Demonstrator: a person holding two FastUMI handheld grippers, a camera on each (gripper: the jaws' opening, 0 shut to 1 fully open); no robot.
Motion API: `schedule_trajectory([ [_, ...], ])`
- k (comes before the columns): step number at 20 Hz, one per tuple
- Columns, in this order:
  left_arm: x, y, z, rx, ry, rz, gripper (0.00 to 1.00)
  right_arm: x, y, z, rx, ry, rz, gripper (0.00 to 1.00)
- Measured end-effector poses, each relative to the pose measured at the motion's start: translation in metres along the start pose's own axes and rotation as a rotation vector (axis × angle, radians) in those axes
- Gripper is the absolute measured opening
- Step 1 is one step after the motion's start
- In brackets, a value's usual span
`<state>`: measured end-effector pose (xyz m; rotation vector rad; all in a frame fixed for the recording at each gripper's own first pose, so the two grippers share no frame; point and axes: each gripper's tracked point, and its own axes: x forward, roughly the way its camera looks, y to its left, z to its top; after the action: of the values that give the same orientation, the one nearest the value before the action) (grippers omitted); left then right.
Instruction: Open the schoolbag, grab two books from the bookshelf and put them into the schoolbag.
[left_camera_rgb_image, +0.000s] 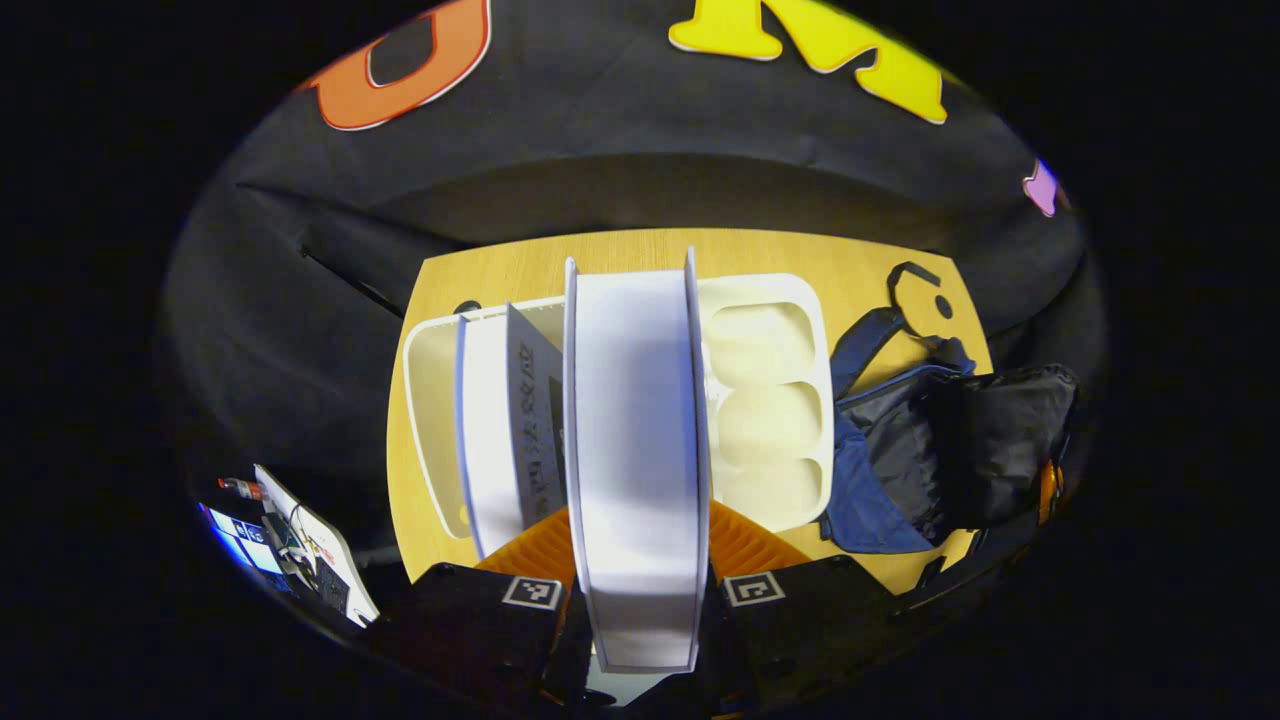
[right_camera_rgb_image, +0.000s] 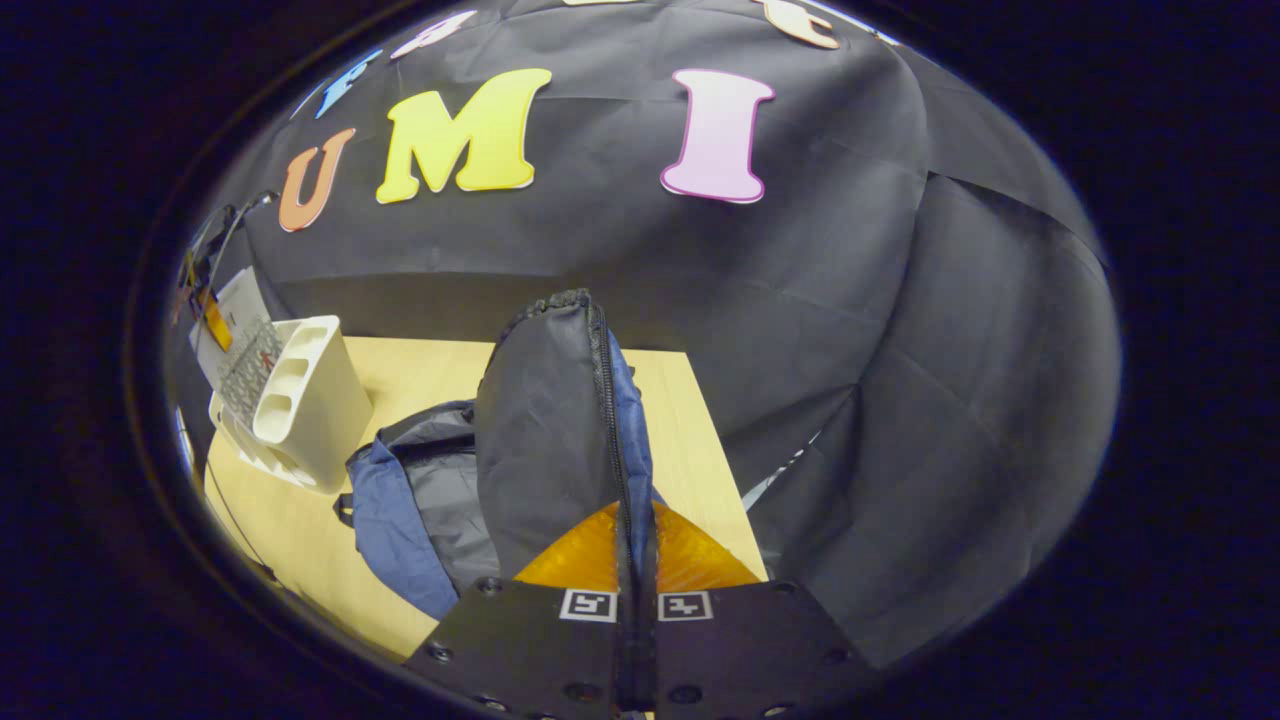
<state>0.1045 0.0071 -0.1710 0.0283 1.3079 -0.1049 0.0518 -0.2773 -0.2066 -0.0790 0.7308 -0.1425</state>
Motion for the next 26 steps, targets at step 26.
schedule_trajectory([
  [26,-0.045,-0.236,-0.068,-0.330,-0.153,-0.797,0.44,-0.001,0.004,0.000,-0.004,0.029,-0.022,0.00],
])
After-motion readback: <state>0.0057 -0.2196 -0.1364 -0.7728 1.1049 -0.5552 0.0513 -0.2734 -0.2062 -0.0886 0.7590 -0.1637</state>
